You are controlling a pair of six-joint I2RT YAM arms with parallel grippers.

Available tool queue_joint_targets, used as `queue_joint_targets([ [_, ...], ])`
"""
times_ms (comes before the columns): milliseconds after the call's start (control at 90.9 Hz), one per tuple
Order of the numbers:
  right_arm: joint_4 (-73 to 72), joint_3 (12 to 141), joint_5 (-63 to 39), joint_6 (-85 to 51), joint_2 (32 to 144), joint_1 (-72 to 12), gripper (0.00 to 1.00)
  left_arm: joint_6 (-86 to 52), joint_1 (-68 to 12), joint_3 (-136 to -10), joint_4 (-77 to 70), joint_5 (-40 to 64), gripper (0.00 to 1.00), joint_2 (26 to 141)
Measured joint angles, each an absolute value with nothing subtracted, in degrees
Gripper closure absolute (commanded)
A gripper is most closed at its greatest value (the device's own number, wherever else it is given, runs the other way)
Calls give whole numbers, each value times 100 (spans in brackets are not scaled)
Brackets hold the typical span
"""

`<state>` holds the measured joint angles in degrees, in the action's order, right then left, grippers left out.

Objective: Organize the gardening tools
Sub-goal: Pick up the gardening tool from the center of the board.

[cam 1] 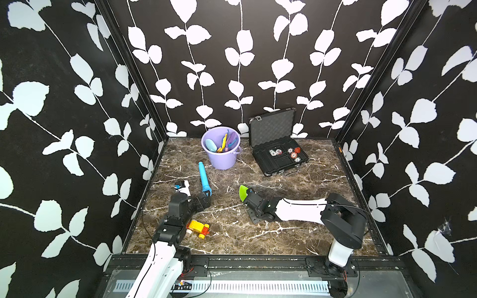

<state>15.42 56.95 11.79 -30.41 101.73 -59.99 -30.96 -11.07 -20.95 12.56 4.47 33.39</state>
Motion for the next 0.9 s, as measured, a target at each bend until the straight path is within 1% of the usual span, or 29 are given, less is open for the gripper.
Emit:
queue_joint_targets([
  [374,738,5319,1466,-2475,9542,-6335,100,-3299,-1105,-2106,731,1072,1,4018],
  [726,165,5188,1664,-2224,9474,-6377,100,-3439,-1105,-2353,141,1900,1,4434],
  [902,3,4976,1712,-2202,9362,-6379,100,-3398,-1116,-2550,113,2263,1,4617],
])
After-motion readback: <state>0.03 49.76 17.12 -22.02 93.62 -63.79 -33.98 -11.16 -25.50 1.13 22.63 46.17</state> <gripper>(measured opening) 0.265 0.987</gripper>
